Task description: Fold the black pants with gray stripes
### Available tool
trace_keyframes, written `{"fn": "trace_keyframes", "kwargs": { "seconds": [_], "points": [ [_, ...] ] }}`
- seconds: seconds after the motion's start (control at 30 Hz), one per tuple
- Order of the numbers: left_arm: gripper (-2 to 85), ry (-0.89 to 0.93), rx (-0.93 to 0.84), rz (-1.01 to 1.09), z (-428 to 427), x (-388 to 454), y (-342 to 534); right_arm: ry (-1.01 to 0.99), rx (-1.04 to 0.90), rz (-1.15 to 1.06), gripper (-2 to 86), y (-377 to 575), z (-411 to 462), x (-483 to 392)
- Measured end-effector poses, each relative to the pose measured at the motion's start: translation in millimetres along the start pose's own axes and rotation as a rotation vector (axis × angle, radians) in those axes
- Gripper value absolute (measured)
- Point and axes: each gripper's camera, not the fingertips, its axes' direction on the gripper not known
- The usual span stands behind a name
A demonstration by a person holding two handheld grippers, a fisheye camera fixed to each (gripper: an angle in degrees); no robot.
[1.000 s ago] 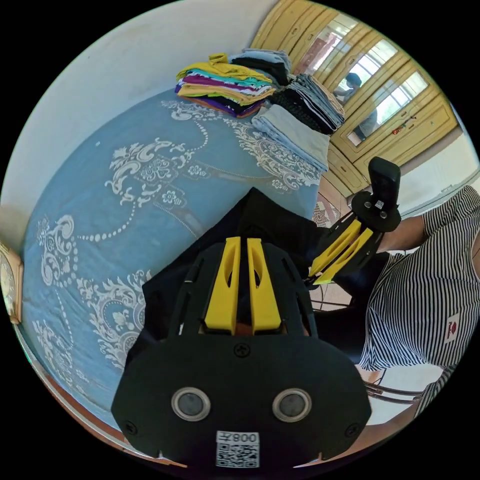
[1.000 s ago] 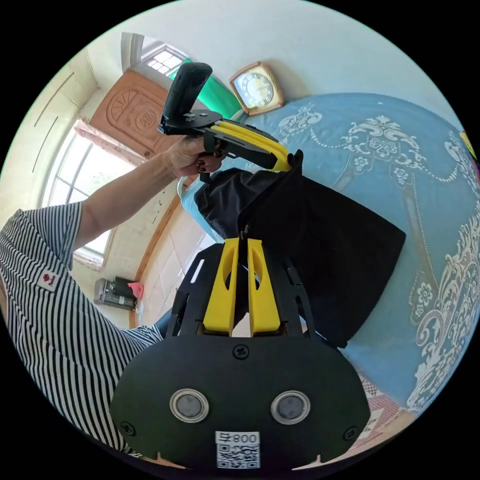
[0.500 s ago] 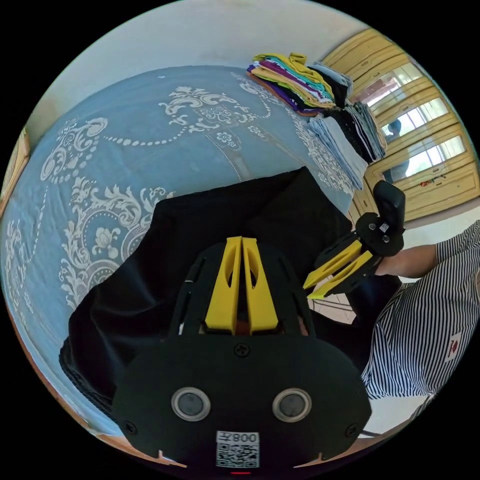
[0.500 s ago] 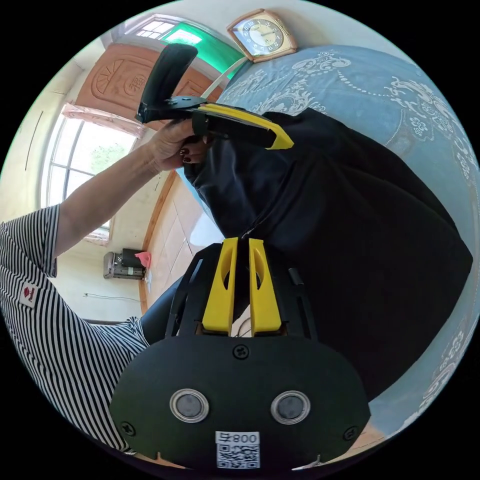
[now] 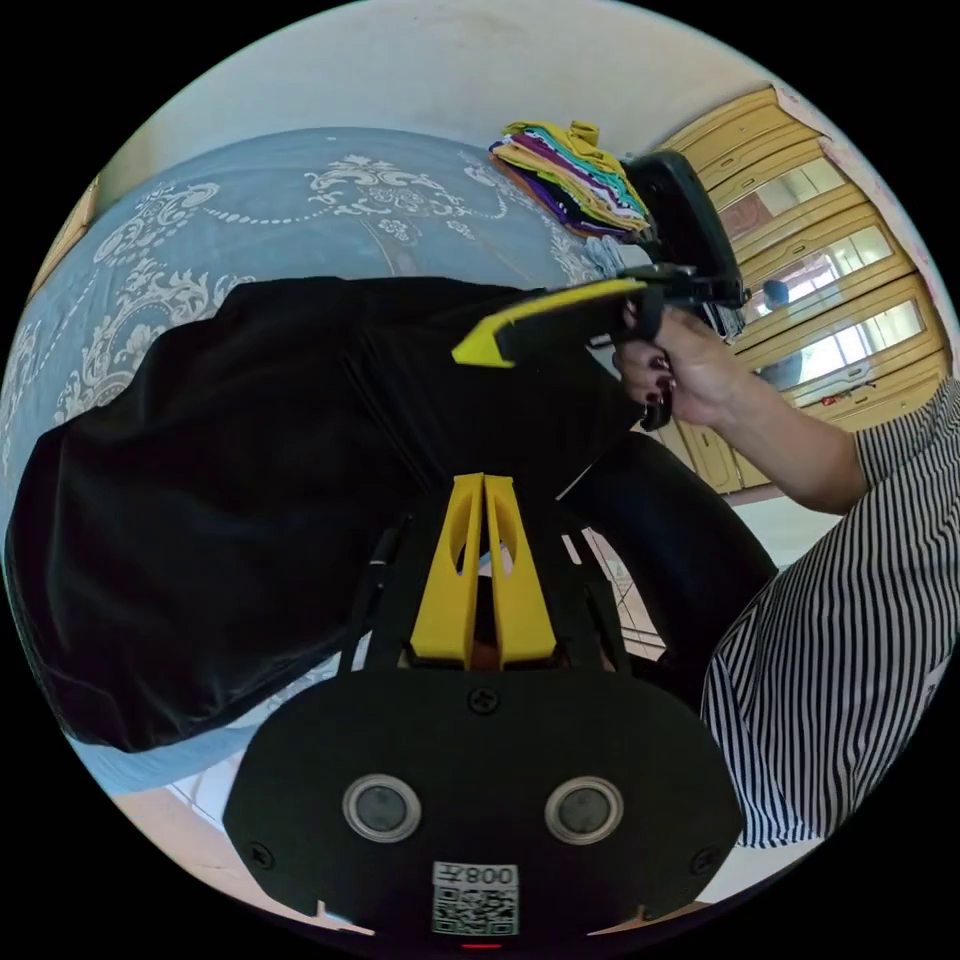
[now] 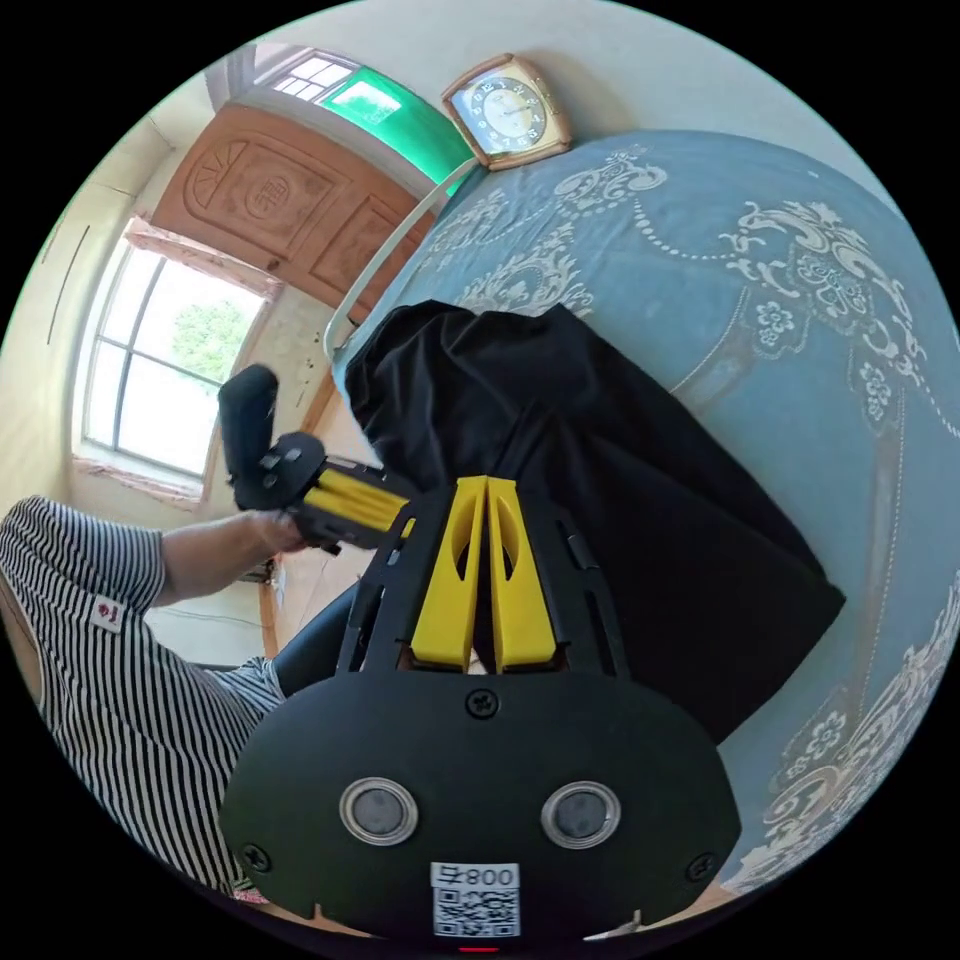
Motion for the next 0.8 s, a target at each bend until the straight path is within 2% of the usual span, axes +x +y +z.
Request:
{"fn": "trace_keyframes", "kwargs": {
  "seconds": [0.13,0.33,0.43,0.5,0.63,0.8],
  "points": [
    [0.1,-0.003,0.018,-0.024,2.1,-1.6,13.7,0.142,-0.096,0.000,0.2,-38.2,21.8,5.9],
    [0.2,-0.038,0.025,-0.007,8.4,6.6,38.5,0.128,-0.070,-0.046,0.1,-56.4,5.3,-12.2],
    [0.2,-0.015,0.036,-0.052,17.0,2.9,50.4,0.139,-0.124,-0.043,0.1,-66.6,13.9,-9.5],
    [0.3,-0.027,0.055,-0.063,18.3,4.3,57.4,0.104,-0.134,-0.017,0.2,-71.4,3.4,-6.8],
    [0.7,-0.099,0.105,-0.018,23.3,21.5,76.8,0.115,-0.030,-0.006,0.4,-52.4,-52.5,-6.7],
    [3.3,-0.089,0.103,0.064,50.5,49.0,93.1,0.091,0.053,0.172,1.8,17.9,-123.1,20.2]
  ]
}}
